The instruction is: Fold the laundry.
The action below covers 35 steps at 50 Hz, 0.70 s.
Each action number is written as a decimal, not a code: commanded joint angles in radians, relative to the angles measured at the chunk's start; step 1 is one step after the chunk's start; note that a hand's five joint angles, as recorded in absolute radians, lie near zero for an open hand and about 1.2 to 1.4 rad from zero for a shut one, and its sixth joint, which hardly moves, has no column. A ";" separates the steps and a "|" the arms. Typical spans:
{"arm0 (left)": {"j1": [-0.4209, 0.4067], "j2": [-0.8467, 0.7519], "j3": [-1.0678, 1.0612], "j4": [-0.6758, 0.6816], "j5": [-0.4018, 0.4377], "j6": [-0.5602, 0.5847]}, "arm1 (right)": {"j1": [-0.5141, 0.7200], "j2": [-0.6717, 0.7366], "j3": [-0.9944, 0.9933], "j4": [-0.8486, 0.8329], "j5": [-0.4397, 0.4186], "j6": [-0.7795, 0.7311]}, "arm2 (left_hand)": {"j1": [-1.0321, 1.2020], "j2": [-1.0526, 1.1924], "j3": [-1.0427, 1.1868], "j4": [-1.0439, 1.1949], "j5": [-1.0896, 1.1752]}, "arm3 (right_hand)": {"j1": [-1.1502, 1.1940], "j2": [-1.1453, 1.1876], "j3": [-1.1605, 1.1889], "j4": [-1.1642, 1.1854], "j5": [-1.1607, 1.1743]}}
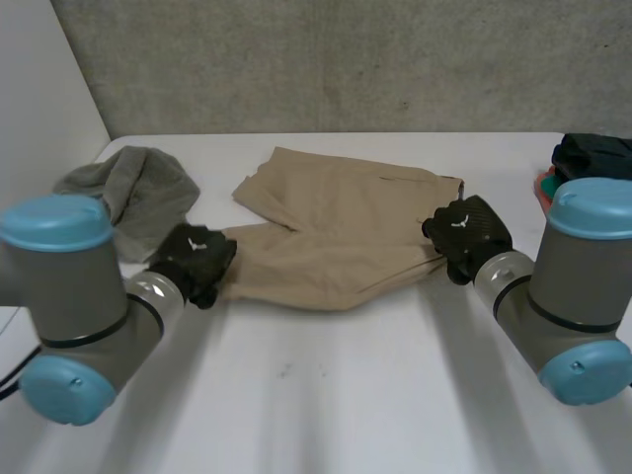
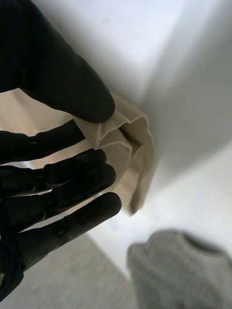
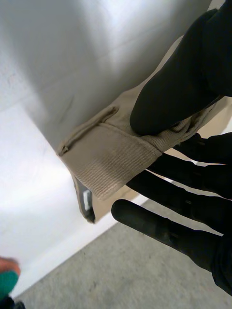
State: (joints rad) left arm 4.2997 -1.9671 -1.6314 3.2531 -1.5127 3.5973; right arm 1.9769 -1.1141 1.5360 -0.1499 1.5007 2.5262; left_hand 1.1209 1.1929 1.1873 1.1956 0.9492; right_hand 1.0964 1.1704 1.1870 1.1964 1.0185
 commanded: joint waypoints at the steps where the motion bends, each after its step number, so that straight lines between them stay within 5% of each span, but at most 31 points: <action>1: -0.031 0.220 -0.097 -0.061 -0.017 -0.008 | 0.000 -0.079 0.009 0.153 0.001 -0.056 | 0.275 0.203 0.209 0.201 0.273 | 0.300 0.226 0.209 0.200 0.203; 14: -0.193 0.436 -0.240 -0.650 -0.004 0.012 | -0.010 -0.249 0.150 0.694 -0.016 -0.401 | 0.275 0.203 0.209 0.201 0.273 | 0.300 0.226 0.209 0.200 0.203; 22: -0.228 0.377 -0.199 -0.541 -0.014 0.046 | -0.029 -0.286 0.185 0.684 -0.057 -0.411 | 0.275 0.203 0.209 0.201 0.273 | 0.300 0.226 0.209 0.200 0.203; 35: -0.198 -0.119 0.306 -0.066 -0.093 0.187 | -0.095 -0.084 -0.016 0.296 -0.042 -0.185 | 0.275 0.203 0.209 0.201 0.273 | 0.300 0.226 0.209 0.200 0.203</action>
State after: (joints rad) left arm 4.0782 -1.8416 -1.6035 3.0070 -1.5573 3.7146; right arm 1.8904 -1.3241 1.6405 0.3091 1.4405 2.2343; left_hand 1.1209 1.1949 1.1908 1.1964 0.9492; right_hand 1.0964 1.1704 1.1871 1.1963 1.0182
